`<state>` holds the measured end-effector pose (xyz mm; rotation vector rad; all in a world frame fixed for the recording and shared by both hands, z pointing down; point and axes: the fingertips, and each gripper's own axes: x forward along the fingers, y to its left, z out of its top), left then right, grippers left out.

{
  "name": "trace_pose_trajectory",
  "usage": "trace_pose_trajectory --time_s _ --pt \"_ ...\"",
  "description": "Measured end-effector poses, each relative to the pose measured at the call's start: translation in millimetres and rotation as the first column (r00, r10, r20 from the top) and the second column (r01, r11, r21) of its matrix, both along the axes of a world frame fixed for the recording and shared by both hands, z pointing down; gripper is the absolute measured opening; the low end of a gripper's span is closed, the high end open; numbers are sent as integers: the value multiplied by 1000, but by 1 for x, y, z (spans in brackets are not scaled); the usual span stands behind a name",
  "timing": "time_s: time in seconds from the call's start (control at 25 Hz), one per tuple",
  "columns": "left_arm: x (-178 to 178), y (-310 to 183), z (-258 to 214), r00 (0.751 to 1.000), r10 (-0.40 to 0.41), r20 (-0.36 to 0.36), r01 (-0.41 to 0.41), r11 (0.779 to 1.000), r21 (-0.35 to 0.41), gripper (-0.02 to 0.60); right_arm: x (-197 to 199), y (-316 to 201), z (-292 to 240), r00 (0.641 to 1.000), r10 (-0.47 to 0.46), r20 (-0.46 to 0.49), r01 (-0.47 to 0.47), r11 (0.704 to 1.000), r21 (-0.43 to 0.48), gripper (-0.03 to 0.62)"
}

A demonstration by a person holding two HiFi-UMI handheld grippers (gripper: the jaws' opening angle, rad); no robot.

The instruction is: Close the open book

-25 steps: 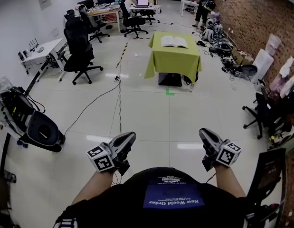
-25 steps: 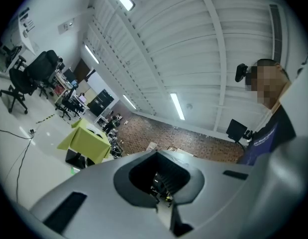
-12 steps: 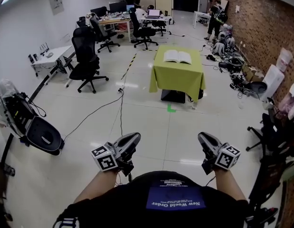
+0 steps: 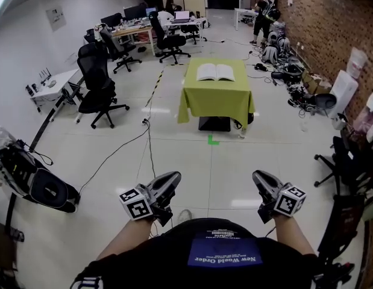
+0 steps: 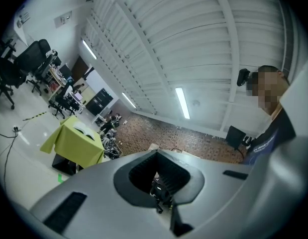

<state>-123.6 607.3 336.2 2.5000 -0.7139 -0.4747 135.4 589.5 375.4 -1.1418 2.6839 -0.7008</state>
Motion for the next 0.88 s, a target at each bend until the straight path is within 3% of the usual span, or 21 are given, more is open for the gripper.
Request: trace_pose_trajectory --time_s 0.32,0.64,0.88 --pt "-40 -116 -2 998 59 -23 -59 998 33 2 -32 -103 -19 997 75 -32 -74 996 45 21" --pt "-125 -233 1 997 72 4 -72 997 32 2 -101 -211 -15 992 117 -42 -116 992 42 21" --pt "-136 -300 3 996 89 2 -89 996 20 2 -114 -274 -16 989 137 -58 -135 990 37 21"
